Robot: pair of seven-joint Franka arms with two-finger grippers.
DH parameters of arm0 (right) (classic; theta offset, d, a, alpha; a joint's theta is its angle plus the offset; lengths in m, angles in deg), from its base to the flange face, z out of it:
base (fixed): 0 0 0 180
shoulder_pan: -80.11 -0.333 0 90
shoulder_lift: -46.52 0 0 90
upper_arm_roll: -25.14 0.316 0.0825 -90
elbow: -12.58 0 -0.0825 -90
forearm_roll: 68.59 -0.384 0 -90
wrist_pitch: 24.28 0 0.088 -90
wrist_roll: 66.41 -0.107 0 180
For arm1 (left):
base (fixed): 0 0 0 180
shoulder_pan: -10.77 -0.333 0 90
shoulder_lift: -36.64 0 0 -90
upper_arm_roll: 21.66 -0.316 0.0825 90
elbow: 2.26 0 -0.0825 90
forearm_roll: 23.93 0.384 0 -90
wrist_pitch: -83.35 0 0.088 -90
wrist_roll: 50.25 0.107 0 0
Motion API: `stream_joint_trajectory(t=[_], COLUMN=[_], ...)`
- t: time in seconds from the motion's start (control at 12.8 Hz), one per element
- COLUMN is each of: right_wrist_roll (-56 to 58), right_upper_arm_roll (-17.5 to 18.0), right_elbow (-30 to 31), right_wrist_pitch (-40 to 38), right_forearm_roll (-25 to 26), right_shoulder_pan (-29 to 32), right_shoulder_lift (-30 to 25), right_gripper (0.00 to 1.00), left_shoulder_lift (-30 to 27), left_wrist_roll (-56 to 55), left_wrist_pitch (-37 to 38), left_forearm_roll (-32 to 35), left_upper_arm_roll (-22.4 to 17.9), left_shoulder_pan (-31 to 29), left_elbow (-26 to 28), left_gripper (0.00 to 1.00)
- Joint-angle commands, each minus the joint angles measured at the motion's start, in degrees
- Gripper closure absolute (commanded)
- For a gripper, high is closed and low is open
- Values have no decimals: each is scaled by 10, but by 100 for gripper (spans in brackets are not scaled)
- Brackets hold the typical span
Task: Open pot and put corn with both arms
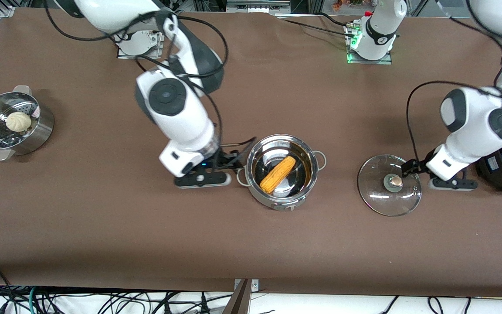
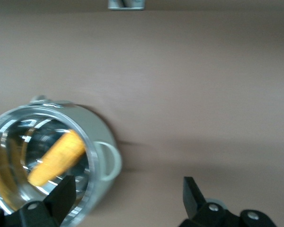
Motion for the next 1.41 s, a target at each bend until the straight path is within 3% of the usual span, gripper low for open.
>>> stream_joint_trajectory(t=[0.0,0.08,0.31,0.62,1.02,1.33], right_wrist_roll=[61,91,172,226,243,240], right_upper_arm_roll=[5,5,4,-4,-4,-16], right_elbow=[14,15,15,14,14,15], right_wrist_pitch=[-72,-100,-172,-231,-239,-283], right_forearm_roll=[-2,-8,-13,-10,-14,34], right_shoulder_pan=[49,71,138,206,297,300], right_shoulder_lift=[-43,-53,-77,-92,-105,-114], right_gripper=[0,0,0,0,0,0], left_shoulder_lift=[-88,-105,-110,-110,-110,-110], left_wrist_roll=[-5,-13,-56,-71,-74,-74], left_wrist_pitch=[75,114,273,383,428,428], left_forearm_roll=[6,6,6,6,6,8], left_upper_arm_roll=[6,6,9,9,10,24], left_shoulder_pan=[-7,-6,-3,0,1,1], left_elbow=[8,-8,-123,-241,-288,-289], left_gripper=[0,0,0,0,0,0])
